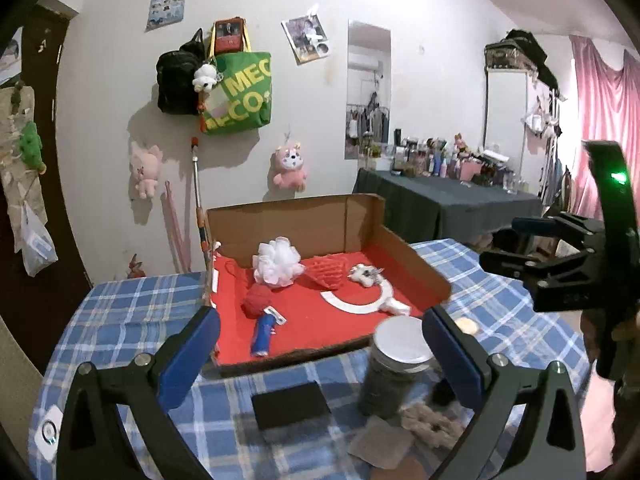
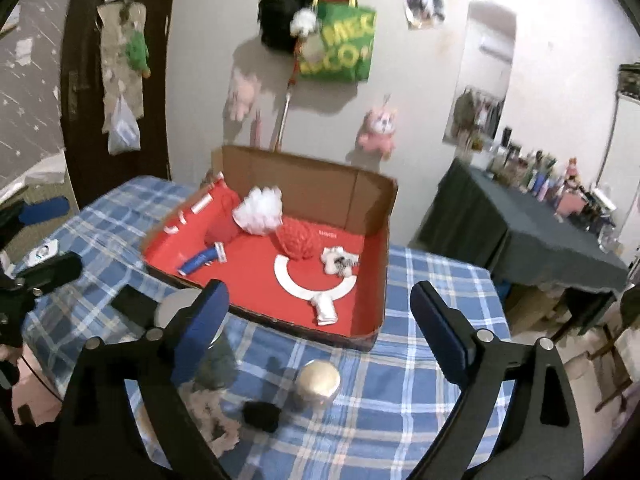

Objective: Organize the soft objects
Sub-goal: 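Open both tools releasing the items and withdraw them from the box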

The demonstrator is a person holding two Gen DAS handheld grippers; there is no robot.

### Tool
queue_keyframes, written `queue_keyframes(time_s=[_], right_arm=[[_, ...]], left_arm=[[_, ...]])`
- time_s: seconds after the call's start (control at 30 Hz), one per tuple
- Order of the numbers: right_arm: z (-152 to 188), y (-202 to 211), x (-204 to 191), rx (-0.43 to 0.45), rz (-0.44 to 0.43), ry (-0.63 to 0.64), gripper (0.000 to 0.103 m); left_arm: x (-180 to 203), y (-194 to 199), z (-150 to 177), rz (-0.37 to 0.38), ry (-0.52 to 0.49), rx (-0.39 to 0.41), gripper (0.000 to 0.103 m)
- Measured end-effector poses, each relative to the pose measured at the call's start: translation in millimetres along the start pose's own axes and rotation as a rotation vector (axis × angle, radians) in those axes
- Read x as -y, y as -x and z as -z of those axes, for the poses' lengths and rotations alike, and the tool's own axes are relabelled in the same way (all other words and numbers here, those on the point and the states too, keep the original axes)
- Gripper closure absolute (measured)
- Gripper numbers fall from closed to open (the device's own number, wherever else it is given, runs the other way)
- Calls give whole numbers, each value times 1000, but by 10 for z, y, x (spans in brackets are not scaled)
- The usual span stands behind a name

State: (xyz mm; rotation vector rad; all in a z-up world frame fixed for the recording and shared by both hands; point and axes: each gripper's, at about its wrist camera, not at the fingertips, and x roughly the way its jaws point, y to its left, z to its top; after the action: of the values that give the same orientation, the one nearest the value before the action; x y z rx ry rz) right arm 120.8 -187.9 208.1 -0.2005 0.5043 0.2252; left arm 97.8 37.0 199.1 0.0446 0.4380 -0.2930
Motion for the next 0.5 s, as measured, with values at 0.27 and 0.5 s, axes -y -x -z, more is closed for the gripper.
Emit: queue_keyframes(time_s=[0.27, 0.5], right_arm=[[440, 578, -223, 144, 17, -38, 6], [872, 619, -343, 154, 40, -70, 6]], left_arm=[[165, 305, 334, -14, 36, 55, 0], [260, 336, 705, 3, 68, 28, 0]])
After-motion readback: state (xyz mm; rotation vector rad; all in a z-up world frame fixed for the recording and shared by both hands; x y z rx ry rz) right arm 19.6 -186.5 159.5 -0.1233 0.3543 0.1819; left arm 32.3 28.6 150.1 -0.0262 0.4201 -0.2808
